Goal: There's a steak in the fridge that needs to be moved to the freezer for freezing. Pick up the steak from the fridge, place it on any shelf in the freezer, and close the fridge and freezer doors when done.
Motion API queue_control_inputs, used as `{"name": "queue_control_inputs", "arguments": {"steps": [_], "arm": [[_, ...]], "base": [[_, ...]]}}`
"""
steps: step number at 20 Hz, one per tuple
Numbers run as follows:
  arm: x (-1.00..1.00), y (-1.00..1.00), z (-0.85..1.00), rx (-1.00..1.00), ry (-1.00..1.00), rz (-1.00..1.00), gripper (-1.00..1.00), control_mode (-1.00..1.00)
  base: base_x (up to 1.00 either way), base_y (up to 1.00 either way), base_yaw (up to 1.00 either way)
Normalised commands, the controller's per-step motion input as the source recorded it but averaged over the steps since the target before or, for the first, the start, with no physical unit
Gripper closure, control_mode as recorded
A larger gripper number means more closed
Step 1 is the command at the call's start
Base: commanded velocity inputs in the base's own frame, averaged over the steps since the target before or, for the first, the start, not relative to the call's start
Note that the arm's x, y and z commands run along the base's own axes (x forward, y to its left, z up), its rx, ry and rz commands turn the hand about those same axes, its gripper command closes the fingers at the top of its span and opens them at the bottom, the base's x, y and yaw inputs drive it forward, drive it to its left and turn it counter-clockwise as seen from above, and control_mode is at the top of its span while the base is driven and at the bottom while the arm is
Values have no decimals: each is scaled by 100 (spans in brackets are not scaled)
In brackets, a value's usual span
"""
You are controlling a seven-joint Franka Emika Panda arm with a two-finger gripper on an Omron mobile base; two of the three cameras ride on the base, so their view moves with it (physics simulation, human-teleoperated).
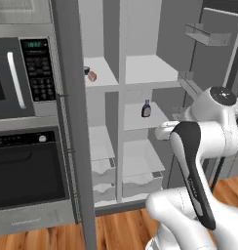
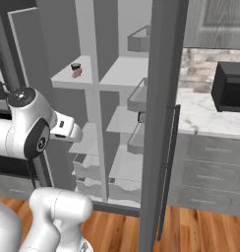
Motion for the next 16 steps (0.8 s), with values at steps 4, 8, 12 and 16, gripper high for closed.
{"name": "queue_control_inputs", "arguments": {"steps": [4, 8, 12, 16], "arm": [[0, 0, 0, 0, 0, 0, -100, 100], [0, 0, 0, 0, 0, 0, -100, 100], [-27, -5, 0, 0, -7, 0, -100, -100], [-83, -48, 0, 0, -17, 0, -100, -100]], "base": [[-34, 0, 0], [-12, 0, 0], [0, 0, 0], [0, 0, 0]]}}
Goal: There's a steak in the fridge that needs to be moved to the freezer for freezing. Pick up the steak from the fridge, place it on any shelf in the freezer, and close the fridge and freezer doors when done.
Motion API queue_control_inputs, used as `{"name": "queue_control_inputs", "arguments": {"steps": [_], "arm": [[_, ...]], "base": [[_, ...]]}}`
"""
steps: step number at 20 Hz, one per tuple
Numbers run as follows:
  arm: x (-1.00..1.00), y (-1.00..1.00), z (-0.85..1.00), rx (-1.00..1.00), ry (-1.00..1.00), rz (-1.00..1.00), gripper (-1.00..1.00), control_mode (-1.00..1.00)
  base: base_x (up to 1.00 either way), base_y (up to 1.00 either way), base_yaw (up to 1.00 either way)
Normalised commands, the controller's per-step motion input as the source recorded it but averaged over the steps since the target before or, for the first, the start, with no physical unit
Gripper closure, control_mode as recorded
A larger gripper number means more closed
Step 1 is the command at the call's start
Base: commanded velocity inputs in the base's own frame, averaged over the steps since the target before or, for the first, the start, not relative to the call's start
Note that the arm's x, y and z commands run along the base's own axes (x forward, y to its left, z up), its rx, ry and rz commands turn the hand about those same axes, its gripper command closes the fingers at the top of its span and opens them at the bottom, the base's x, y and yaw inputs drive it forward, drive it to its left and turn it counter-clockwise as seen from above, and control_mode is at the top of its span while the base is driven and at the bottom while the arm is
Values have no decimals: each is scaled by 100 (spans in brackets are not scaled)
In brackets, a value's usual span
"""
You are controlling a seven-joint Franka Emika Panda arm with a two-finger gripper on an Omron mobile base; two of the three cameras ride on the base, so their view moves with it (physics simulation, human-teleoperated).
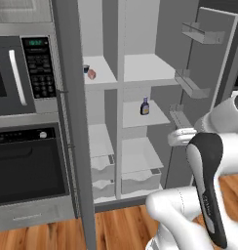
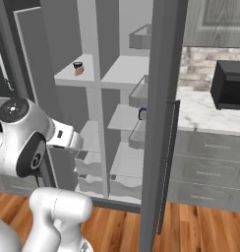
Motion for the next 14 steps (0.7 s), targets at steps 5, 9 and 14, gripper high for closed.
{"name": "queue_control_inputs", "arguments": {"steps": [5, 9, 14], "arm": [[-23, -83, 0, 0, -13, 14, -100, -100], [-5, -100, -14, 0, -18, 28, -100, -100], [-6, -100, -21, 0, -24, 29, -100, -100]], "base": [[0, 0, 0], [0, 0, 0], [0, 0, 0]]}}
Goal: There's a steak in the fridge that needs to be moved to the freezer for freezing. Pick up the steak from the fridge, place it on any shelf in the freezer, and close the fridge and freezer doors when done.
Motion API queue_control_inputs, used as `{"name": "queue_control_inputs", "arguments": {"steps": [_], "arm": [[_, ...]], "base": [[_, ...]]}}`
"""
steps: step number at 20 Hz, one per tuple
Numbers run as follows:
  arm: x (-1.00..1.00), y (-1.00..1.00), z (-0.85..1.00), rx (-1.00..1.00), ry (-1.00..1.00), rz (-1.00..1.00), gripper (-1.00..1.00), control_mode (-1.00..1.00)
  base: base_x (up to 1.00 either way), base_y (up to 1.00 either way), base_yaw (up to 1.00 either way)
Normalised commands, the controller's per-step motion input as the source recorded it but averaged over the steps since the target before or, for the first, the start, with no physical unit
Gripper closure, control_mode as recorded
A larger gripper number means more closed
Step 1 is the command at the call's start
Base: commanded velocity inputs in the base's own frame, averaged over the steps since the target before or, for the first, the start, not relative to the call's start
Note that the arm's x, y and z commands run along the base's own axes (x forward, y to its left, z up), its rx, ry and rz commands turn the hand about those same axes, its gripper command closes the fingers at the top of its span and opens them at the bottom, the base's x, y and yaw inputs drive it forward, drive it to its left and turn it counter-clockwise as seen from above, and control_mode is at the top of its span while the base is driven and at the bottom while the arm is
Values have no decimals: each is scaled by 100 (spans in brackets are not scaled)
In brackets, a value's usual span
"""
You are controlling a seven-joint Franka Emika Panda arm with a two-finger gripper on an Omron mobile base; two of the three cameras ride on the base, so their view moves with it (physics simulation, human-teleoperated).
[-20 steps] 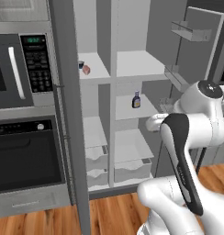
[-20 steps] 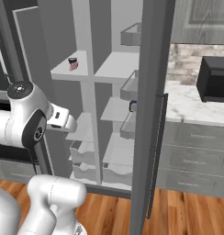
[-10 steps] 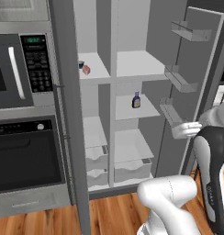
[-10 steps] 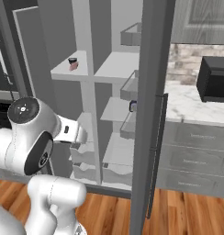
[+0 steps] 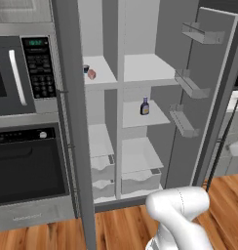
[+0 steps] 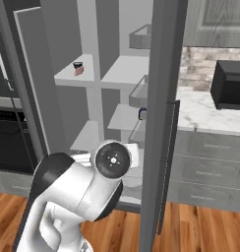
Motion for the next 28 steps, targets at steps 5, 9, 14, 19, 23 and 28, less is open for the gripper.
{"name": "queue_control_inputs", "arguments": {"steps": [5, 9, 14, 19, 23, 28], "arm": [[0, -100, -25, 0, -11, 24, -100, -100], [0, -98, -19, 0, -11, 19, -100, -100], [36, -61, -11, 5, -14, 13, -100, -100], [67, -24, -18, 27, -6, 23, -100, -100], [57, -51, -28, 26, 0, 25, -100, -100], [40, -48, -27, 22, -6, 26, -100, -100]], "base": [[0, 0, 0], [0, 0, 0], [0, 0, 0], [0, 0, 0], [0, 0, 0], [0, 0, 0]]}}
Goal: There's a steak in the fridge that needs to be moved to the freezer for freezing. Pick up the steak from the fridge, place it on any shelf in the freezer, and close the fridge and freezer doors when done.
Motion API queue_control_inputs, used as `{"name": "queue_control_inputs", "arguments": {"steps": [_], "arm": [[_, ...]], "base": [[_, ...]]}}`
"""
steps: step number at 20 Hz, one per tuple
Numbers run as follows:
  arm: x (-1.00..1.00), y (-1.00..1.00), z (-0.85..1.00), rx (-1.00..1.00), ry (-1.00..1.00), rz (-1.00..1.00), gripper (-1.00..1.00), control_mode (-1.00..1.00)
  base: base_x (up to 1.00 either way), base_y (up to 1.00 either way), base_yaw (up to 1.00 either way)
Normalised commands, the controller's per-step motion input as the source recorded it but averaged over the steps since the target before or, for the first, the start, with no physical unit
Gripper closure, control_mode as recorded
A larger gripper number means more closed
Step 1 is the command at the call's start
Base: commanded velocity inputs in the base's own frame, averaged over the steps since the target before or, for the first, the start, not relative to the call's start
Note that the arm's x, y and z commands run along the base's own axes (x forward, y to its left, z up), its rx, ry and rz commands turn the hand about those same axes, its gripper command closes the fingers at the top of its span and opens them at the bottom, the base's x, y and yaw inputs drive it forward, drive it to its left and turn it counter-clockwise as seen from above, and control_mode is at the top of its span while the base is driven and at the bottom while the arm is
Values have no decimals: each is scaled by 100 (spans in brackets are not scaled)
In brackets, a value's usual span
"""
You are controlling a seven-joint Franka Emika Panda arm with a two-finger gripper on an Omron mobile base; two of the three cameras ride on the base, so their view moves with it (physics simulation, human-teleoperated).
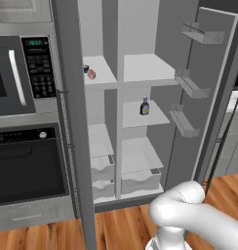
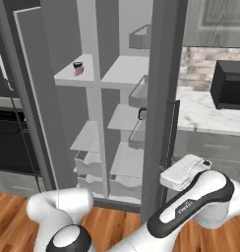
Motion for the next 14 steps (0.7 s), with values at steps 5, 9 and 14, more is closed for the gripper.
{"name": "queue_control_inputs", "arguments": {"steps": [5, 9, 14], "arm": [[56, -20, -41, 11, -11, 19, -100, -100], [65, -12, -47, 0, -6, 5, -100, -100], [61, -19, -44, 0, 0, 1, -100, -100]], "base": [[0, 0, 0], [0, 0, 0], [0, 0, 0]]}}
